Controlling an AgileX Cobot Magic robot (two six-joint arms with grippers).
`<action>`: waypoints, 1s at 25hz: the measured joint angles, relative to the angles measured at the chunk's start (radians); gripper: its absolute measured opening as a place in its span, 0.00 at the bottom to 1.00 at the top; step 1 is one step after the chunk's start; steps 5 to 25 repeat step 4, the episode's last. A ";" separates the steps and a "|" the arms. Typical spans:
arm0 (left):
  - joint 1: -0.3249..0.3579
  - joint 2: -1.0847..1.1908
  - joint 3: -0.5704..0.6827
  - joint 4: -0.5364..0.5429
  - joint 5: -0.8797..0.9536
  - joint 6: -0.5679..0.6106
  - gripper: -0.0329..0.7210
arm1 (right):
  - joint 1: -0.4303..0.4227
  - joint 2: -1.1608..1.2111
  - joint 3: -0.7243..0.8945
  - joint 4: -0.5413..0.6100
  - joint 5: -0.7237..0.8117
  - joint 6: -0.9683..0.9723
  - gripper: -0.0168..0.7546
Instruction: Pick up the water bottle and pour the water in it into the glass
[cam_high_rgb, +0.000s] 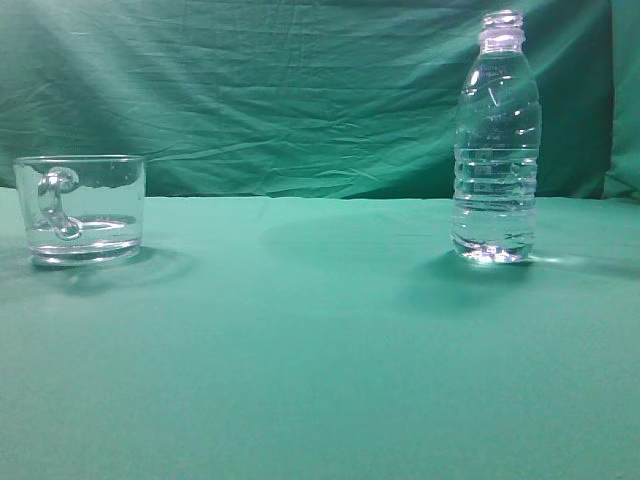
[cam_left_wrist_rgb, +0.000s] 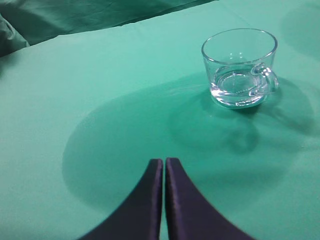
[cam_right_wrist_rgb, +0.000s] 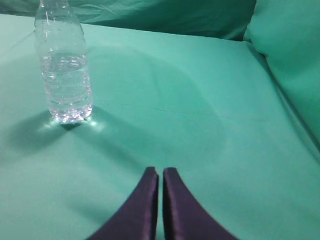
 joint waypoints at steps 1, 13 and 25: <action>0.000 0.000 0.000 0.000 0.000 0.000 0.04 | 0.000 0.000 0.000 0.000 0.000 0.003 0.02; 0.000 0.000 0.000 0.000 0.000 0.000 0.04 | 0.000 0.000 0.000 0.000 0.000 0.003 0.02; 0.000 0.000 0.000 0.000 0.000 0.000 0.04 | 0.000 0.000 0.000 0.000 0.000 0.003 0.02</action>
